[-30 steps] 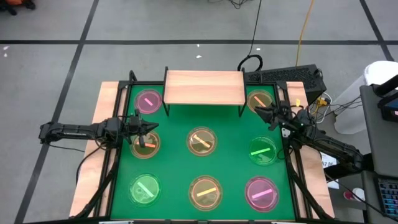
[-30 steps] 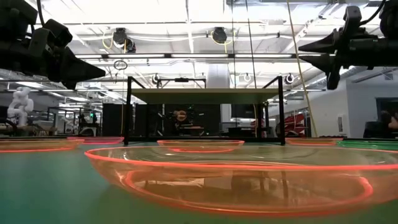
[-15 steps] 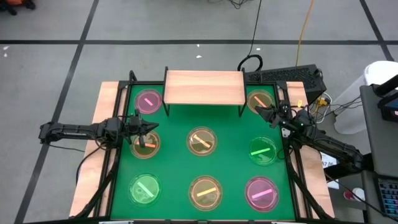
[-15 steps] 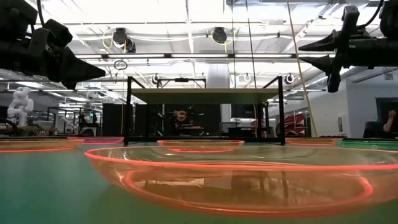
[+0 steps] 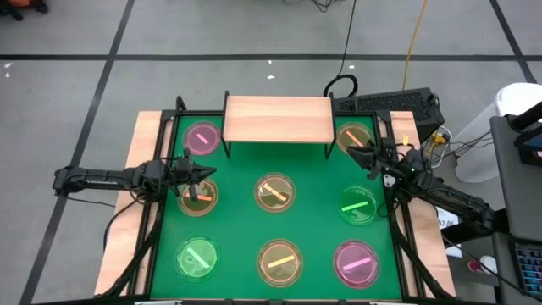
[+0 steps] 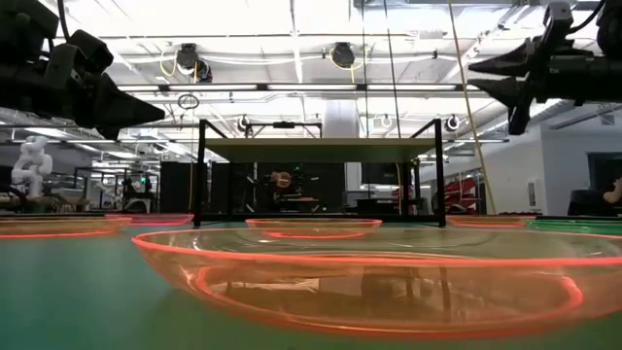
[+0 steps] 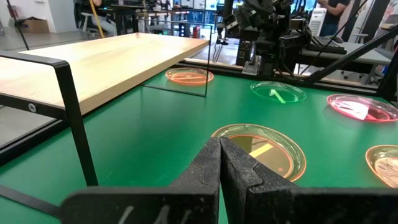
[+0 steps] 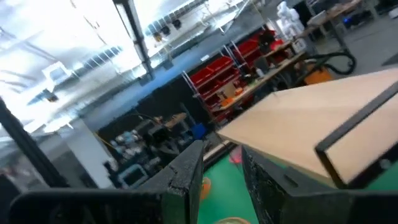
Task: Place and stack plates onto a shelf
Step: Put the orange plate on the shelf
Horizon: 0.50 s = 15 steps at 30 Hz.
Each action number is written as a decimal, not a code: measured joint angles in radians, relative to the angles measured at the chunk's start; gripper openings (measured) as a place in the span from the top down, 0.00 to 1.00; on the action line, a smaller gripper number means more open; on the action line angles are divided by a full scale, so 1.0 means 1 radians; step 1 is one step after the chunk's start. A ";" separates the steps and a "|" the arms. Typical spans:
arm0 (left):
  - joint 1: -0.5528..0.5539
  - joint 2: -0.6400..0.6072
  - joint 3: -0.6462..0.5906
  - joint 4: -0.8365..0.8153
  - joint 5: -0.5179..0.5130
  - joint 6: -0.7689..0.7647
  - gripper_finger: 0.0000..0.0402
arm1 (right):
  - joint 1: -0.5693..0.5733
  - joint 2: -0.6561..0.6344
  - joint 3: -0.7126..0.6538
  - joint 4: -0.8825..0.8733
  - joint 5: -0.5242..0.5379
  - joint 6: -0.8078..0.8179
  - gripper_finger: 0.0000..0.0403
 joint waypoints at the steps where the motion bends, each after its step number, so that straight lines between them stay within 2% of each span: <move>1: 0.000 0.000 0.000 0.000 0.000 0.000 1.00 | 0.000 0.007 0.013 -0.007 0.002 -0.019 0.77; 9: 0.000 0.000 0.000 0.000 0.000 0.000 1.00 | 0.038 0.168 0.144 -0.063 -0.049 -0.087 0.77; 12: 0.000 0.000 0.000 0.000 0.000 0.000 1.00 | 0.058 0.234 0.148 -0.054 -0.030 -0.151 0.77; 15: 0.000 0.000 0.000 -0.002 0.000 0.000 1.00 | 0.059 0.294 0.149 -0.054 0.006 -0.146 0.77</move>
